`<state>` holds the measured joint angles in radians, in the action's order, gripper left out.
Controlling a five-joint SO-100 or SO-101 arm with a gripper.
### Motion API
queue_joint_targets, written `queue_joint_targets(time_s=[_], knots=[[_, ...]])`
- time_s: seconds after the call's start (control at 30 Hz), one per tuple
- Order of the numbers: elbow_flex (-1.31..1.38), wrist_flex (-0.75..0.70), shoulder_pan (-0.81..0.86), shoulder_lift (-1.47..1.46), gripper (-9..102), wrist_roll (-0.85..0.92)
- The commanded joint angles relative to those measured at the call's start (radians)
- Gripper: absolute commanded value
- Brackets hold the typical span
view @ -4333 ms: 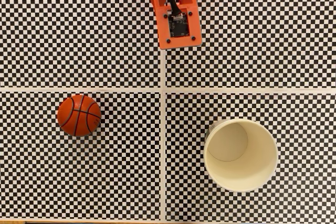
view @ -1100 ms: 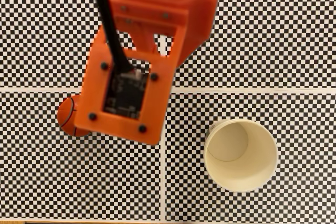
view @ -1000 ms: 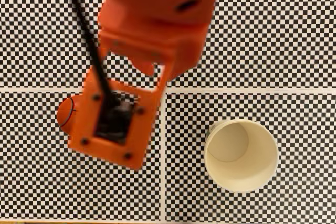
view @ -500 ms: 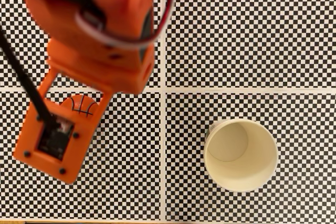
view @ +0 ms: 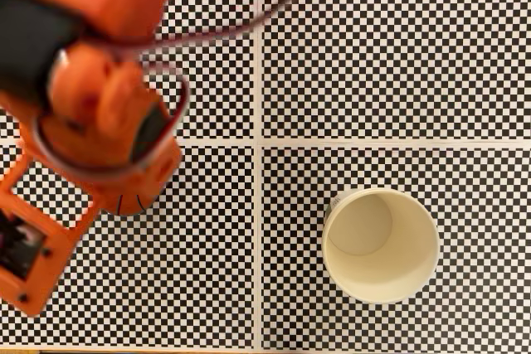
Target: Grasp basketball and place into cup.
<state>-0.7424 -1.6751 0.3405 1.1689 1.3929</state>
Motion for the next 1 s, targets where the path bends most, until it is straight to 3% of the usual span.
queue_joint_targets(time_s=[0.0, 0.33, 0.67, 0.87, 0.97], knots=[[0.118, 0.005, 0.021, -0.029, 4, 0.002], [0.299, -0.017, 0.066, -0.209, 13, 0.049], [0.368, -0.038, 0.091, -0.291, 33, 0.129], [0.402, -0.038, 0.072, -0.325, 49, 0.097], [0.439, -0.038, 0.057, -0.354, 51, 0.081]])
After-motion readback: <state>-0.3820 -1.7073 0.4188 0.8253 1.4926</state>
